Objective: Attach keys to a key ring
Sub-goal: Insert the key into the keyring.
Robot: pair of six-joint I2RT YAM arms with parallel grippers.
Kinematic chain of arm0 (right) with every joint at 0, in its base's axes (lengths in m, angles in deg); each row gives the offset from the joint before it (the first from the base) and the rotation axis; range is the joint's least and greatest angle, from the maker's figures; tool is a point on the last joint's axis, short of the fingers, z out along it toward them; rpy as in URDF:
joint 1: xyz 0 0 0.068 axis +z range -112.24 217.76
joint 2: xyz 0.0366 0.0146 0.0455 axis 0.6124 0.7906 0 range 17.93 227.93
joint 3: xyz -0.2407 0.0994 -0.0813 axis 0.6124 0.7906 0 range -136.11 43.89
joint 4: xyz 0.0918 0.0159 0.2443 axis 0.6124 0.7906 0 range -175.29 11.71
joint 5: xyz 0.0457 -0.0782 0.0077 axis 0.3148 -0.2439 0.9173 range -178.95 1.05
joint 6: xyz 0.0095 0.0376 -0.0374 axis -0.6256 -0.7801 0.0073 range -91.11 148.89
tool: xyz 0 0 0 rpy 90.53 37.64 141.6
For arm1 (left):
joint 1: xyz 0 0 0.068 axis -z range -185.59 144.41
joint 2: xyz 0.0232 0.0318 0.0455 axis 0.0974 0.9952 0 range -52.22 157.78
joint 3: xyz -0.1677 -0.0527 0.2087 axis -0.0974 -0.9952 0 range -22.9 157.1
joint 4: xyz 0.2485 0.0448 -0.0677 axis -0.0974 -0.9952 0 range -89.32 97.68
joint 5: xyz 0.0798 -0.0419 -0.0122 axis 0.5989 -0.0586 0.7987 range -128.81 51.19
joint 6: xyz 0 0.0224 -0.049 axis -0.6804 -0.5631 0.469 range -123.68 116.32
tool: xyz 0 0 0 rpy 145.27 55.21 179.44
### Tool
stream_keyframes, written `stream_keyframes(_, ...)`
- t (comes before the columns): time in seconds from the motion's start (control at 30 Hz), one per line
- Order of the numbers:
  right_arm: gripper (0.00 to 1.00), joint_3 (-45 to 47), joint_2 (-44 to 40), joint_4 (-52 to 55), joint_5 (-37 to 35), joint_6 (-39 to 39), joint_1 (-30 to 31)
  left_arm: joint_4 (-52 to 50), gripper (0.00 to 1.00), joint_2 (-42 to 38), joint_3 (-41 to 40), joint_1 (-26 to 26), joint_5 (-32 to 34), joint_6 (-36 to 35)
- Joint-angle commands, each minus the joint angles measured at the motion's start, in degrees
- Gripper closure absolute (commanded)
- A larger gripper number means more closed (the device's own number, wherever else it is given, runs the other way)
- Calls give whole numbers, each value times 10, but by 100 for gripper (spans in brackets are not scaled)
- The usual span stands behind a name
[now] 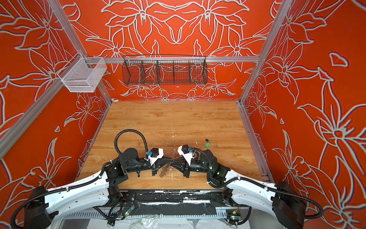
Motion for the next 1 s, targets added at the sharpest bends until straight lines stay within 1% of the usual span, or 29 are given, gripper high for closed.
stream_keyframes(0.0, 98, 0, -3, -11, -15, 0, 4, 28, 100, -10, -7, 3, -15, -6)
stream_keyframes(0.03, 100, -1, -3, -7, -20, 1, 4, 29, 100, -12, -8, 2, -15, -6)
stream_keyframes(0.13, 100, -5, -4, 10, -39, 6, 4, 39, 100, -18, -15, 3, -16, -9)
stream_keyframes(0.3, 100, -3, -13, 36, -99, 10, 4, 59, 100, -39, -33, 2, -7, -6)
stream_keyframes(0.5, 100, -1, -21, 45, -111, 14, 4, 88, 100, -68, -59, 3, 14, -5)
stream_keyframes(0.53, 100, -1, -22, 47, -112, 14, 4, 91, 94, -72, -62, 3, 22, -3)
stream_keyframes(0.57, 100, -2, -24, 51, -114, 14, 4, 94, 74, -76, -65, 3, 31, -1)
stream_keyframes(0.6, 100, -5, -27, 62, -118, 14, 4, 95, 61, -78, -68, 3, 39, 3)
stream_keyframes(0.63, 100, -12, -30, 82, -128, 13, 4, 95, 52, -81, -69, 3, 49, 6)
stream_keyframes(0.67, 100, -19, -35, 103, -137, 11, 4, 95, 48, -85, -70, 2, 53, 5)
stream_keyframes(0.73, 100, -38, -43, 149, -150, 7, 4, 91, 46, -89, -71, 3, 57, 3)
stream_keyframes(0.83, 100, -65, -49, 212, -168, -1, 4, 87, 45, -93, -70, 3, 63, 3)
stream_keyframes(0.97, 100, -84, -55, 253, -188, -17, 4, 72, 45, -86, -63, 2, 71, -4)
